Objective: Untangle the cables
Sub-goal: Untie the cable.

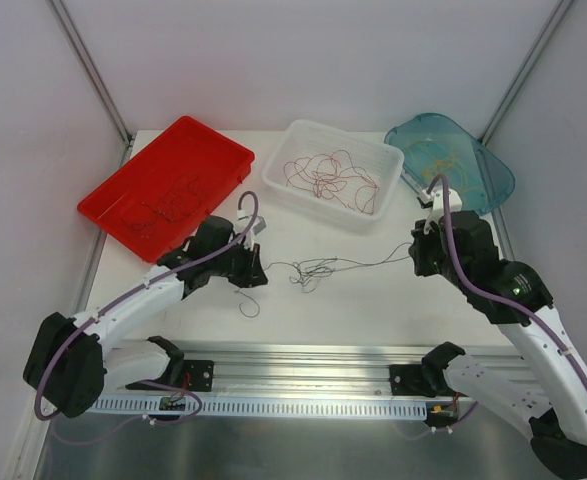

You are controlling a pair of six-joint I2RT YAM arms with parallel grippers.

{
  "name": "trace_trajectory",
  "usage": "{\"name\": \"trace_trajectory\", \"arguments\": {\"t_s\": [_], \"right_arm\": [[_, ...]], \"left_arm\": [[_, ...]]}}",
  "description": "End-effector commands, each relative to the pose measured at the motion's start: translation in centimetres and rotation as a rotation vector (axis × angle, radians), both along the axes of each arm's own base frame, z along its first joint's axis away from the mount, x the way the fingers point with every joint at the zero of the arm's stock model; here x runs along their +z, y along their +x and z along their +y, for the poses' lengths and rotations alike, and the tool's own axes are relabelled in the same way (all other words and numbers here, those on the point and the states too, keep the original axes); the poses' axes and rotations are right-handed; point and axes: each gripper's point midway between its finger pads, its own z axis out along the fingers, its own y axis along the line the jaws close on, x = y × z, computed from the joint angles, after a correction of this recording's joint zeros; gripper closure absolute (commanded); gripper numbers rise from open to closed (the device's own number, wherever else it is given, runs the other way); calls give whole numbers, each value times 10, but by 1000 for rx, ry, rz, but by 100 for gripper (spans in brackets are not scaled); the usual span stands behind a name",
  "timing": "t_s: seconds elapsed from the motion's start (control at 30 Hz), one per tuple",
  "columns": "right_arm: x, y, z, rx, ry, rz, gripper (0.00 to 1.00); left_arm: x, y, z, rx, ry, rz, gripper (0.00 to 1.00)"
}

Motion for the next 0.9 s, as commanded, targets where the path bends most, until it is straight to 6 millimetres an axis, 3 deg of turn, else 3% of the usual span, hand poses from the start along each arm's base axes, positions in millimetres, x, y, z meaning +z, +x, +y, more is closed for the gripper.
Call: {"name": "trace_trajectory", "arguments": {"t_s": [0.0,0.17,0.2,0.33,0.47,0.6,0.73,0.87], "right_arm": [[22,2,-35,-146,-61,-62,99],[46,1,-53,-214,-69,-121,99],[52,0,-59,-233,-82,-135,99],[87,-5,-69,-250,-63,-213,99],[136,-16,-77,-249,-6,-331,99],[164,-24,-75,-203,31,-393,99],[158,-22,-54,-114,74,-363,99],[166,-24,-81,-237,33,-420,99]], "left_arm": [[-1,23,51,277,143,3,100],[10,43,115,560,266,-15,100],[12,46,136,638,305,-19,100],[22,54,174,792,344,-30,100],[20,57,196,873,368,-4,100],[13,58,203,894,385,24,100],[11,57,205,897,398,22,100],[4,53,215,931,434,31,100]]}}
